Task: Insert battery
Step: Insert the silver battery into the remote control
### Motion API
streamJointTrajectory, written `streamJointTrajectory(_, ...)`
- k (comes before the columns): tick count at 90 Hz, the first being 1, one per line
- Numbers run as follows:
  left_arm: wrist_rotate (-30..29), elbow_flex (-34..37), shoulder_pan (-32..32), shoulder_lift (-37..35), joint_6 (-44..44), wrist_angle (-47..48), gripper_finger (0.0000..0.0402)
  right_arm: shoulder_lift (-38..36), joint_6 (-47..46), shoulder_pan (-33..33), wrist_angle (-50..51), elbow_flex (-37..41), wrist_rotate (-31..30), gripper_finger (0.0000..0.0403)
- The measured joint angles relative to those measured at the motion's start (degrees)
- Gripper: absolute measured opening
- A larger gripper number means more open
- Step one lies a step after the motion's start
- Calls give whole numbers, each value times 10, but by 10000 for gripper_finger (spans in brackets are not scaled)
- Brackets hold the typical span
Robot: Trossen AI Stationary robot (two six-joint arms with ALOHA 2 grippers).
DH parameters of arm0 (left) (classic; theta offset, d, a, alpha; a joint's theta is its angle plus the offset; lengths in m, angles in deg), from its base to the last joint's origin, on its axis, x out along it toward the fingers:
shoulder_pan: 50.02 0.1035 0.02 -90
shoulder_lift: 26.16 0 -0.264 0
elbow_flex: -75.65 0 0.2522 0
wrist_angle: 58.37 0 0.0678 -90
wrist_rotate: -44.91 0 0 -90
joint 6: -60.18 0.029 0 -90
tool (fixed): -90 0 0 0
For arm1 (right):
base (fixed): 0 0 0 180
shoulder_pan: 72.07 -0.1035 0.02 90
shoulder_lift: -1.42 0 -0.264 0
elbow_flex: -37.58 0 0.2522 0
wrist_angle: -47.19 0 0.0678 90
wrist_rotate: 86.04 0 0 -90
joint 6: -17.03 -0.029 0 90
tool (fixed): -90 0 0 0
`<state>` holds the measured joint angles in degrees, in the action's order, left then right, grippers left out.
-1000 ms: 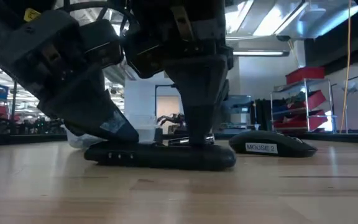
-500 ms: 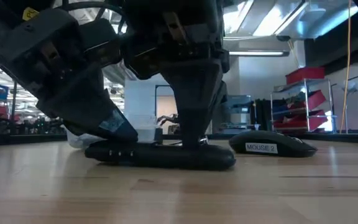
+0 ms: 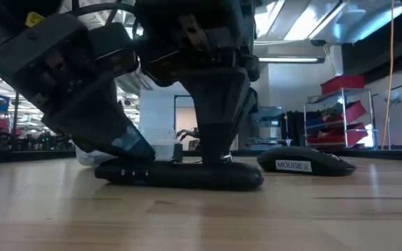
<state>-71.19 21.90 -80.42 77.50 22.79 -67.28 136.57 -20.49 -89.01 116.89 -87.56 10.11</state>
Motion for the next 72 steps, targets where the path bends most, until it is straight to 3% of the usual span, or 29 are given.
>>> streamJointTrajectory(35, 0, 0, 0, 0, -1, 9, 75, 0, -28, -28, 21, -15, -33, 0)
streamJointTrajectory(72, 0, 1, 0, 0, -1, 10, 75, -10, -28, -28, 52, -15, 6, 0)
